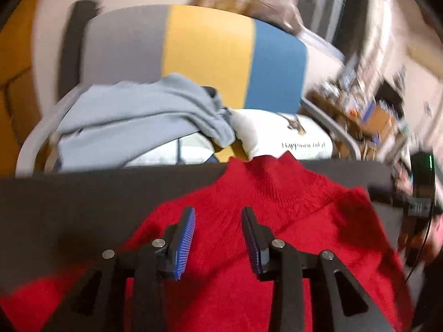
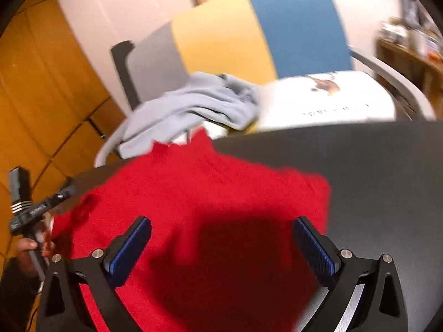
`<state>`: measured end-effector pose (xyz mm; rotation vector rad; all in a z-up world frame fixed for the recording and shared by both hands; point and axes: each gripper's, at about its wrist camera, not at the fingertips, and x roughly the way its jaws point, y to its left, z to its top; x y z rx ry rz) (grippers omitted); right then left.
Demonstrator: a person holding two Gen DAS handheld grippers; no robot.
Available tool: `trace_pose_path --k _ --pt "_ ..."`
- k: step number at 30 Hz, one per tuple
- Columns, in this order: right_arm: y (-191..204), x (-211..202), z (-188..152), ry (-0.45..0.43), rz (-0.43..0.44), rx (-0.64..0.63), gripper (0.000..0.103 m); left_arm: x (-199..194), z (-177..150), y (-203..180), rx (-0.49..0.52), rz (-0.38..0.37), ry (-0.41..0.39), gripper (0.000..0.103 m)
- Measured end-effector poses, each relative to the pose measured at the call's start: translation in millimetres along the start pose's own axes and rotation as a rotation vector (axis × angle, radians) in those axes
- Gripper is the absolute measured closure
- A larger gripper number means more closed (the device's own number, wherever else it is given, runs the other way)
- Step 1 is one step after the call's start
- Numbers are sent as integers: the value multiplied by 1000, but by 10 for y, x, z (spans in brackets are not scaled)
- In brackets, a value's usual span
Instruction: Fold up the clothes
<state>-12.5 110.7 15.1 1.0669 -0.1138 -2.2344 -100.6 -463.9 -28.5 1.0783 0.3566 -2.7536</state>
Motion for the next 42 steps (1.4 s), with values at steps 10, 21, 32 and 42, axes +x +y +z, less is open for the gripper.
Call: trace_pose_path --k 10,21,32,42 --pt "165 1204 845 175 16 -148 35 1053 424 60 3 -105 157 66" --pt "382 1707 958 266 90 -267 87 1320 576 -253 55 -142 190 97" --pt "532 662 641 118 244 -218 90 -5 -24 -406 50 -220 -55 97" --pt "391 309 -384 230 207 -167 89 -225 -763 -170 -81 -196 42 86"
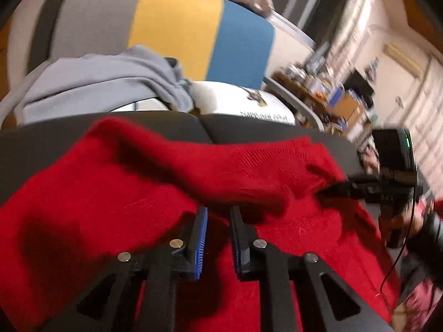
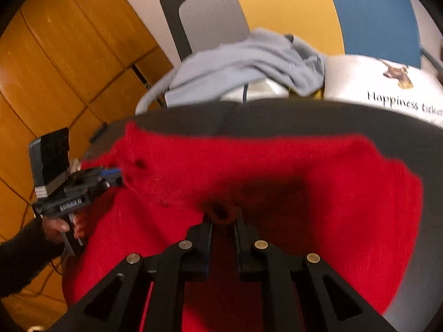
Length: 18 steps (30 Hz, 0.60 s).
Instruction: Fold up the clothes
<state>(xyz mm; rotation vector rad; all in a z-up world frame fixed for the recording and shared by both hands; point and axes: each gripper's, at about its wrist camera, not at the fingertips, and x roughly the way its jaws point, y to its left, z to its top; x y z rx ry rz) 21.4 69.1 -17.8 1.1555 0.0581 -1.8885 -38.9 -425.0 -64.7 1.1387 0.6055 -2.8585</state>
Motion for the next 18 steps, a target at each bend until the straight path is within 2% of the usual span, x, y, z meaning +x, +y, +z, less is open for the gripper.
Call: trace_pose_path --k 3,6,7,9,12,13,15,18 --pt "75 -158 -58 9 -30 -36 87 -170 175 30 -73 -39 -72 82" --pt "184 -298 99 -60 -25 -41 87 -71 352 -134 -92 -103 -89 81" --pt "221 -285 179 -76 -14 -33 87 -8 366 -214 -74 -87 -78 81" --pt "283 -173 328 -96 2 -6 87 229 310 -352 -24 -18 -1 81" --pt "326 156 317 -40 -13 13 87 495 70 -413 51 119 60 82" --pt "323 218 234 -35 -22 7 87 464 -1 -410 60 110 17 82" --pt "311 335 71 -29 -38 -3 87 451 25 -349 3 100 10 83" --pt "190 292 -72 -108 4 41 88 532 103 -326 -31 111 -2 83"
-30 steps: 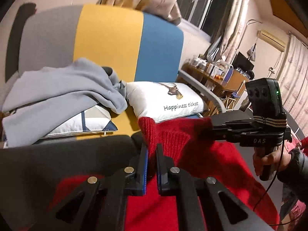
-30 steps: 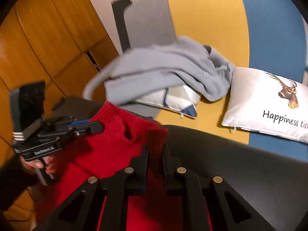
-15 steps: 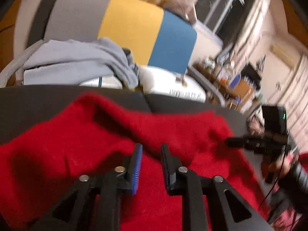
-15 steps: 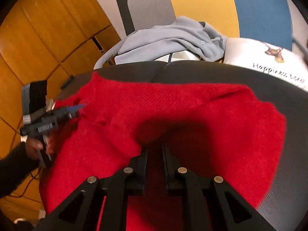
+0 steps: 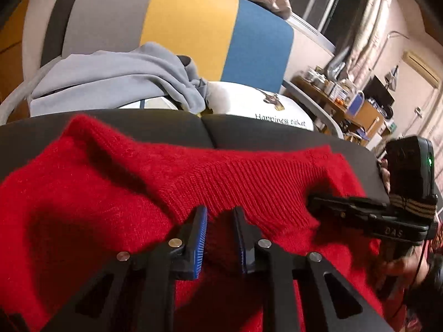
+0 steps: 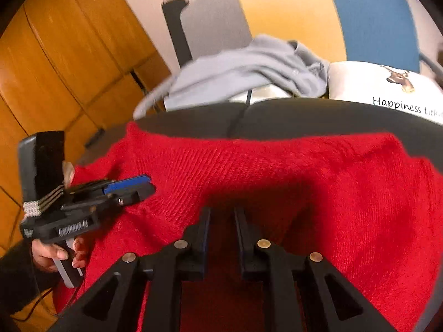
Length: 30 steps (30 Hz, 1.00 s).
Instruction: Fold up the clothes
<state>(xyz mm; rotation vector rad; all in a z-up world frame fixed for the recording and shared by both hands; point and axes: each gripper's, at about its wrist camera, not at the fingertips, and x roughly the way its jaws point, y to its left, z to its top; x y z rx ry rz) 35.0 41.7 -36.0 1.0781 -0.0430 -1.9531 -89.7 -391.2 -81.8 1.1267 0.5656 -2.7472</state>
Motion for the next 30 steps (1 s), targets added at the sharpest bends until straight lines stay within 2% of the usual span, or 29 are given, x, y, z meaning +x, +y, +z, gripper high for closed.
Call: trace_pose_path --k 3,6,8,11,12,15,18,21,24,26,27,30 --pt "-48 -16 -37 -34 -18 20 89 106 133 -14 -33 -13 8 84" --pt "51 10 3 -36 -171 -61 91 73 157 -2 -90 -43 -1 81" --pt "21 7 4 -32 -172 -54 91 -77 44 21 -129 -62 -17 79" --pt "-83 -47 -2 -40 -157 -22 91 -491 -263 184 -172 -48 -37 78" --pt "-102 -61 -9 -44 -159 -12 91 -663 -398 280 -176 -13 -42 78" --pt "-124 -89 -33 -55 -168 8 91 -1237 -804 627 -174 161 -47 78" --pt "-140 -121 -58 -64 -158 30 91 -1763 -1184 1086 -298 288 2 78" --pt "-132 -131 -73 -70 -161 38 91 -2185 -1565 1345 -445 346 -9 76" --pt "-121 -145 -93 -76 -163 47 90 -2301 -1793 1274 -463 396 -34 74" --pt "-146 -144 -95 -80 -152 62 90 -2260 -1838 1234 -496 395 -54 66" --pt "-163 -143 -94 -83 -144 71 90 -2220 -1842 1234 -521 408 -71 59" --pt "-225 -173 -122 -93 -111 109 90 -2130 -1814 1286 -591 446 -140 55"
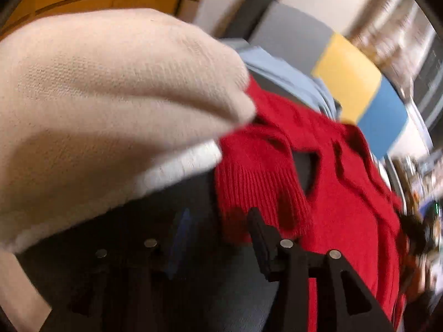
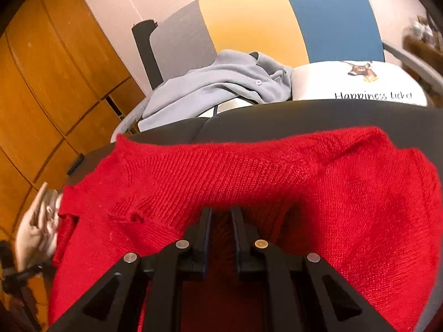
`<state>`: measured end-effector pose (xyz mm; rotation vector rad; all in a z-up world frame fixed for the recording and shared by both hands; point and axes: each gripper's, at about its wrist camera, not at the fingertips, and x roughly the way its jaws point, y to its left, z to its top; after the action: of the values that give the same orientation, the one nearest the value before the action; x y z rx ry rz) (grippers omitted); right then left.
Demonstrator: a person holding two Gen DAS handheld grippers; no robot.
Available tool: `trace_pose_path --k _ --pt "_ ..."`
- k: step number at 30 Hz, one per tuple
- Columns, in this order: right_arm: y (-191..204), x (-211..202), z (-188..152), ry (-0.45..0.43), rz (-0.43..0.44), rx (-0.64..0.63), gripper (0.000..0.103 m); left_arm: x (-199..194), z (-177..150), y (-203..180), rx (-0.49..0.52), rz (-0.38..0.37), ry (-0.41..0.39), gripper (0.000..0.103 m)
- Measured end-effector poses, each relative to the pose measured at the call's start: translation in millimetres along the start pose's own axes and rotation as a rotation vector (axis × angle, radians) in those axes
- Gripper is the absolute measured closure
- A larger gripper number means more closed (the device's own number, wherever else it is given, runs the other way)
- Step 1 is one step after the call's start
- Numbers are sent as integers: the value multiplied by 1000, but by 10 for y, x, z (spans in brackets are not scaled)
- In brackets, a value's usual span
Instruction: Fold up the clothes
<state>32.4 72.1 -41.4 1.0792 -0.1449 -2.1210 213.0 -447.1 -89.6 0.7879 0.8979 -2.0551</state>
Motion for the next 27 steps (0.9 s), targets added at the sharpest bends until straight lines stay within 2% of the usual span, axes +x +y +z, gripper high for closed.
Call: trace_pose_path --k 2,4,6,8,9,10,11,12,15,18,24,27 --pt "-50 -20 -20 -5 25 31 90 87 70 -34 -14 22 -20 48" --pt "-92 -37 -36 -10 51 60 90 168 113 -135 2 46 -18 32" --pt "-127 -41 -39 -13 72 77 90 256 142 -291 51 92 0 22" --pt "-141 -32 -31 -14 84 88 90 347 184 -419 113 169 19 21" --pt "-146 -33 -32 -15 88 91 90 373 210 -454 129 193 20 33" --pt "-151 -34 -33 -16 92 94 90 367 233 -475 120 175 11 61" --pt "-154 -36 -34 -18 96 97 90 363 265 -476 106 156 12 79" --pt "-158 -37 -34 -19 100 99 90 361 298 -465 89 146 16 91" --pt "-171 -47 -33 -20 110 108 90 319 390 -479 36 120 -18 91" --pt "-180 -63 -40 -21 116 114 90 114 621 -550 5 61 -94 91" --pt "-196 -68 -31 -19 123 118 90 -425 1394 -747 -17 -46 -276 91" --pt "-211 -74 -33 -20 130 123 90 -635 1692 -980 28 -138 -339 91"
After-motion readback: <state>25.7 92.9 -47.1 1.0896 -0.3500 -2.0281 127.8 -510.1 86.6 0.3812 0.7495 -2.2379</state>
